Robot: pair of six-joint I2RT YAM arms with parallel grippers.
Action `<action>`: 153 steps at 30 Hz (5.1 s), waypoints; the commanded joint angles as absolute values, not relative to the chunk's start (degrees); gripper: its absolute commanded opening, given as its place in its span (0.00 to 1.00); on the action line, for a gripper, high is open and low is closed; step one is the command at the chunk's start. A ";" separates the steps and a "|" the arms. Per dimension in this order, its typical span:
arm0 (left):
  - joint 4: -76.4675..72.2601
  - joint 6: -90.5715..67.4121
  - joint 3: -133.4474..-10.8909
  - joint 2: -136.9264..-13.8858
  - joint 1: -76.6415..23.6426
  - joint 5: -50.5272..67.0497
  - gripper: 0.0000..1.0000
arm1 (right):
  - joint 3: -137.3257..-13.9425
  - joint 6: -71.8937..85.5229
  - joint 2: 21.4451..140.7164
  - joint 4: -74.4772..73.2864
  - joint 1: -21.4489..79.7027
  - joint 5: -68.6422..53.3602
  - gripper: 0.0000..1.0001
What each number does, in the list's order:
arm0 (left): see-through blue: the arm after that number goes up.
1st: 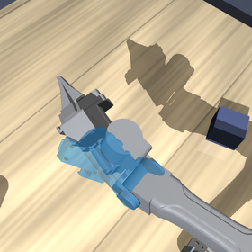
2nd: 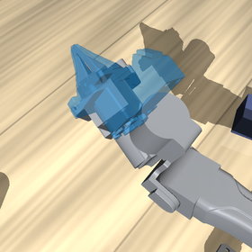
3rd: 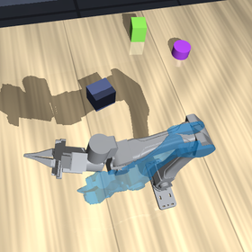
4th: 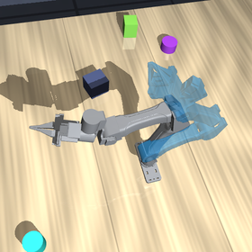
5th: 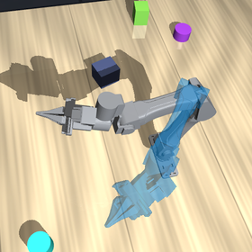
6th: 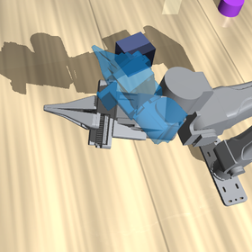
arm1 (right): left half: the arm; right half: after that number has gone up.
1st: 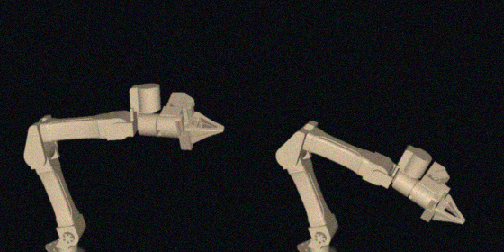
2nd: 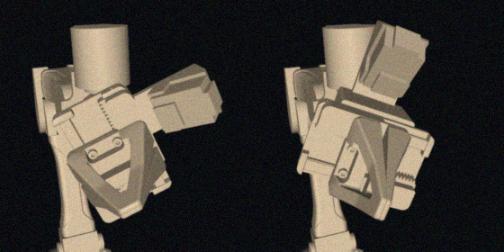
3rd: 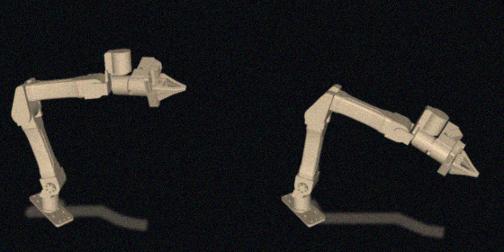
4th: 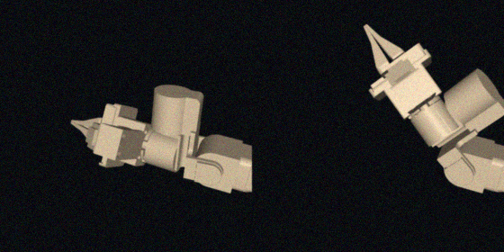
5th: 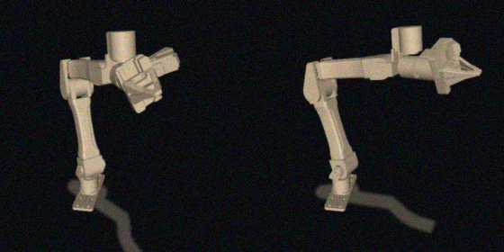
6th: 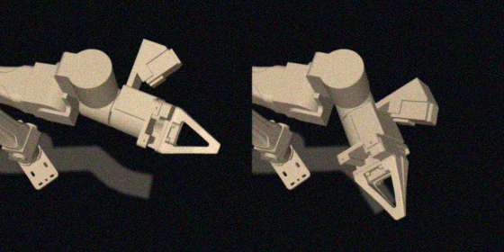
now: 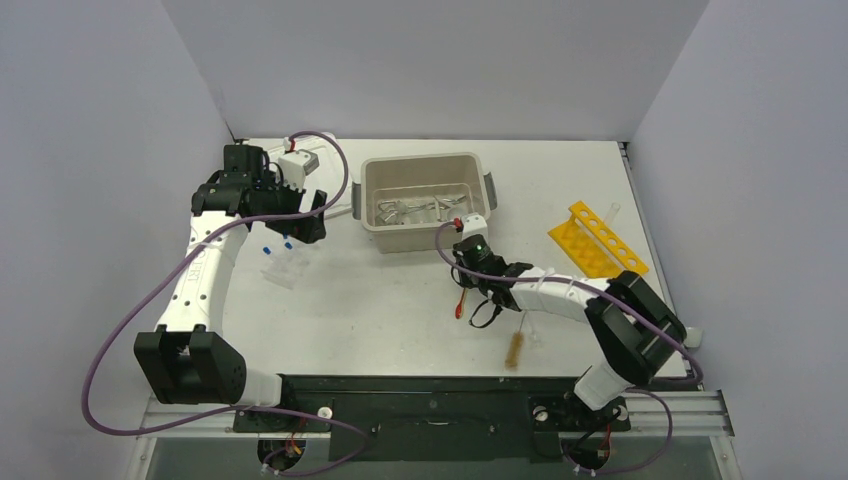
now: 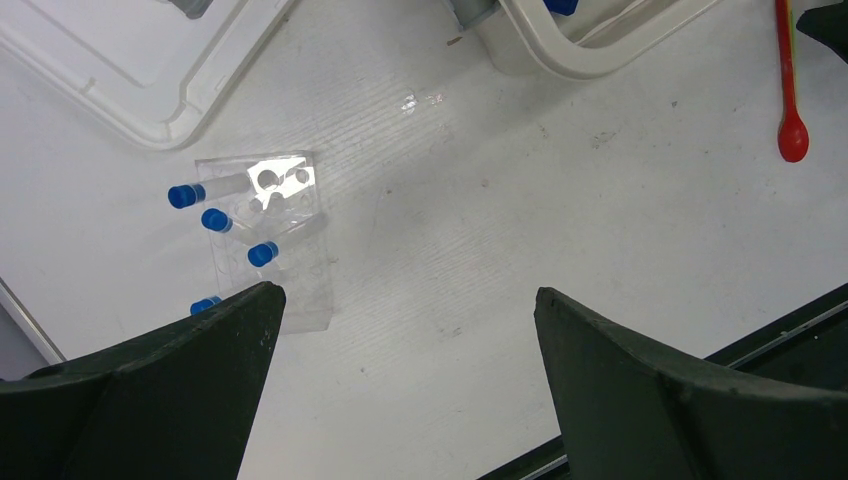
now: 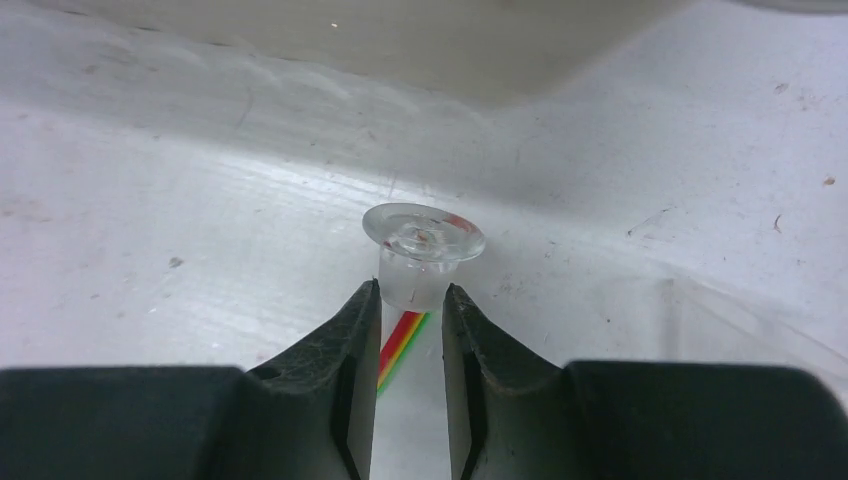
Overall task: Organize the chemistry lab equipment
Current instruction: Pick up the chemistry item at the center of the board, then place the chemistry item in the storage box, then pick up the chemistry item at the center of the board, then place the chemistry item in the storage box.
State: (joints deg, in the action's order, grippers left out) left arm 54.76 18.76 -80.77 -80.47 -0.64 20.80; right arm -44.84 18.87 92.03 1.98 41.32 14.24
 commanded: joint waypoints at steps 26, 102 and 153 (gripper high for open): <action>53.14 19.07 -80.13 -78.48 -0.31 22.01 0.96 | -80.15 13.08 84.72 -18.58 48.76 9.31 0.02; 53.39 19.16 -80.24 -79.16 -0.28 21.85 0.97 | -54.87 37.14 90.80 -21.42 50.32 12.19 0.53; 52.78 18.22 -80.25 -79.71 -0.34 22.41 0.97 | -79.70 2.43 83.77 -35.05 47.39 -1.09 0.00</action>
